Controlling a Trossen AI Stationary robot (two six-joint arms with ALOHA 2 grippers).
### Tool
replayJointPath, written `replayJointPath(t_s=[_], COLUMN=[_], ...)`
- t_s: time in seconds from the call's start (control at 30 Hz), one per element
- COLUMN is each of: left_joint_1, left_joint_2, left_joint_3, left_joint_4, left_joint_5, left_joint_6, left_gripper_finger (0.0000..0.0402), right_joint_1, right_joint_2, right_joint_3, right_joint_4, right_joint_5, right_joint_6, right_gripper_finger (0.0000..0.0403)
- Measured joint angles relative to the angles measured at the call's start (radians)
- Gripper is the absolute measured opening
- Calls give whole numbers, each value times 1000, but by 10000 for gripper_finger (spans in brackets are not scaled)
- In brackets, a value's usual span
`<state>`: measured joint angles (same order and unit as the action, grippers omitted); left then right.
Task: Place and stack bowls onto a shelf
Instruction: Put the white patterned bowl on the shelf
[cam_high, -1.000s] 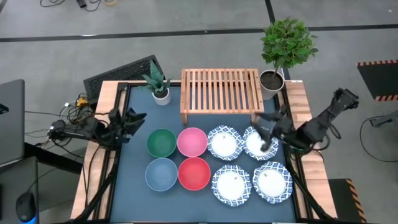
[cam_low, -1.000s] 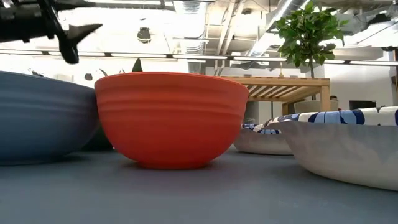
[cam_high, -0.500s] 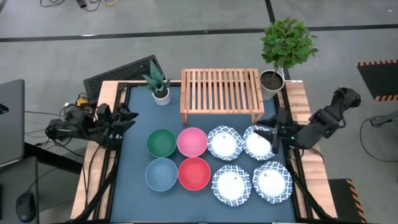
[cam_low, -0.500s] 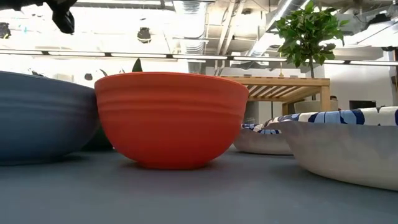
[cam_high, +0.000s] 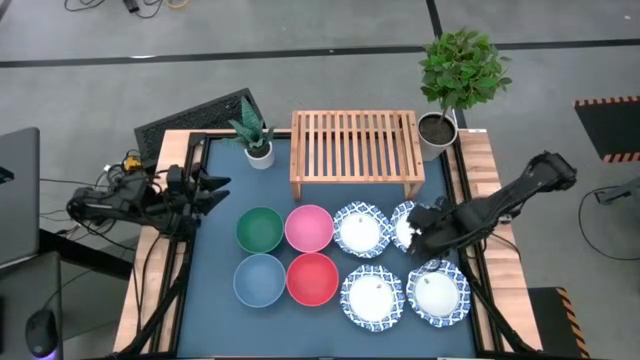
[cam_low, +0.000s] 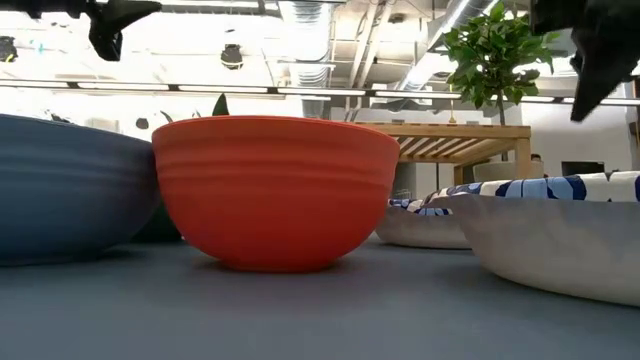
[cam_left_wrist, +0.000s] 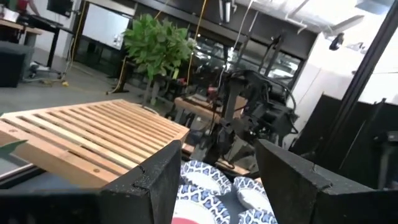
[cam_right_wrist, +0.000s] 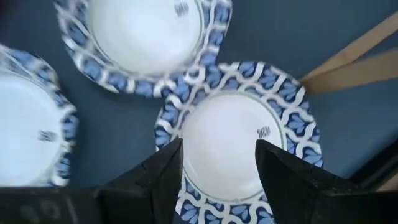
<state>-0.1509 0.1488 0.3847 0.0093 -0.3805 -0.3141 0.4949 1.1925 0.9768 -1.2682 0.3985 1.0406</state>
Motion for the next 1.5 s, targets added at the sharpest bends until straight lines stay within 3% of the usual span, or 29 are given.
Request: replayJointPath(t_s=[0.4, 0.63, 0.93, 1.5], left_joint_1=[0, 0, 0, 0], left_joint_2=[57, 62, 62, 62], left_joint_3=[0, 0, 0, 0], left_joint_4=[-5, -6, -20, -71], left_joint_5=[3, 6, 0, -1], left_joint_6=[19, 41, 41, 48], left_gripper_finger=[193, 193, 193, 193], right_joint_1=[13, 14, 14, -32], right_joint_2=[192, 264, 387, 390], right_joint_3=[0, 0, 0, 0], right_joint_4=[115, 147, 149, 151], right_joint_5=[-92, -110, -110, -109], right_joint_6=[16, 25, 18, 5], right_gripper_finger=[243, 279, 283, 283])
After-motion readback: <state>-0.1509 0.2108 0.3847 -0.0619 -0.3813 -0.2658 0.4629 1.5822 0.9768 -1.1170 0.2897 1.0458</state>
